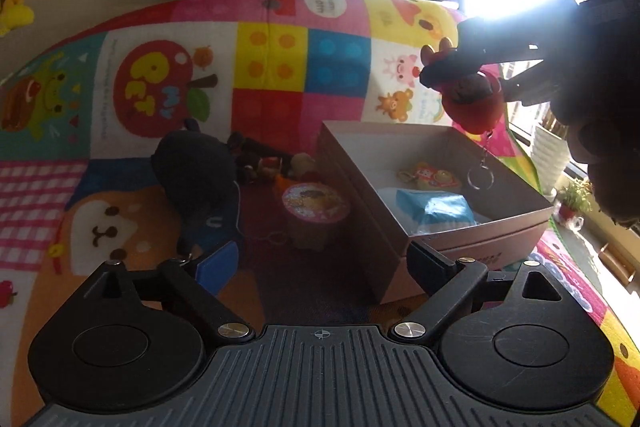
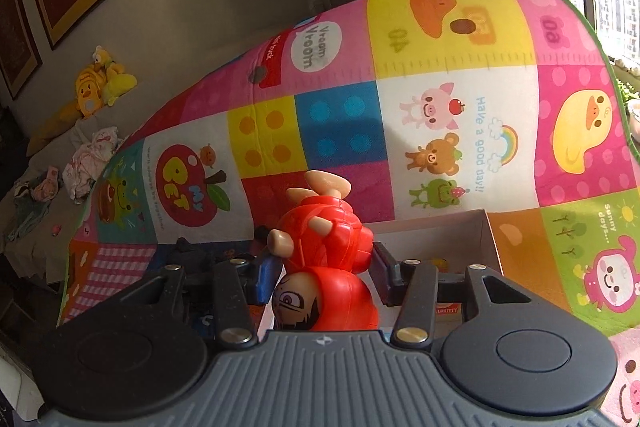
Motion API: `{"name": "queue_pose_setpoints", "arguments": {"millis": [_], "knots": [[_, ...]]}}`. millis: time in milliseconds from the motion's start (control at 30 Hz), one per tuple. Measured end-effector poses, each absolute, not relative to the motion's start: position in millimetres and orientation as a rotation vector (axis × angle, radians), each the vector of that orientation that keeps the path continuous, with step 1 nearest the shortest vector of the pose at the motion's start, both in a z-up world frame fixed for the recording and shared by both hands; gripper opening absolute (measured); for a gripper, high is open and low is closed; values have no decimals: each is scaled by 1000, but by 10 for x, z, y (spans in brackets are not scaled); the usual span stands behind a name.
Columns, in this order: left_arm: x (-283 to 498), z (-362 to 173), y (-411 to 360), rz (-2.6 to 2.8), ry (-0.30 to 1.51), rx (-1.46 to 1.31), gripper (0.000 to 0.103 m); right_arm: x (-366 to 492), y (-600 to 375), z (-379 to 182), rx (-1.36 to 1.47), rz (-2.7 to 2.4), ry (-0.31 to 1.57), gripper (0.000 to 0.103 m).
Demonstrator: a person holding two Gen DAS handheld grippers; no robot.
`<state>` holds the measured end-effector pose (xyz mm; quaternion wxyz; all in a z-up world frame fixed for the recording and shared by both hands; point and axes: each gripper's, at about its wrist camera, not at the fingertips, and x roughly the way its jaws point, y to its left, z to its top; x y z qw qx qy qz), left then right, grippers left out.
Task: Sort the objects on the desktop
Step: 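Drop the wipes pack into the pink box with the left gripper while the right carries the red figure over, then release the red figure into the pink box with the right gripper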
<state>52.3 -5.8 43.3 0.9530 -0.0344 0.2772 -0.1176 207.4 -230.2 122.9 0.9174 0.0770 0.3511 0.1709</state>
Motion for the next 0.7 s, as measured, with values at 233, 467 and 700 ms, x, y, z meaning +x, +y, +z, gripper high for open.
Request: {"name": "queue_pose_setpoints", "arguments": {"millis": [233,467,700], "knots": [[456,366,400,-178,575,-161,97,2015,-2250,901,60,357,910,50],[440,249,572,-159,594,-207,97,1631,-2108,729,-108,442,912,42],[429,203,582,-143,600,-207,98,1620,-1834,645,-248,448,830,44]]}}
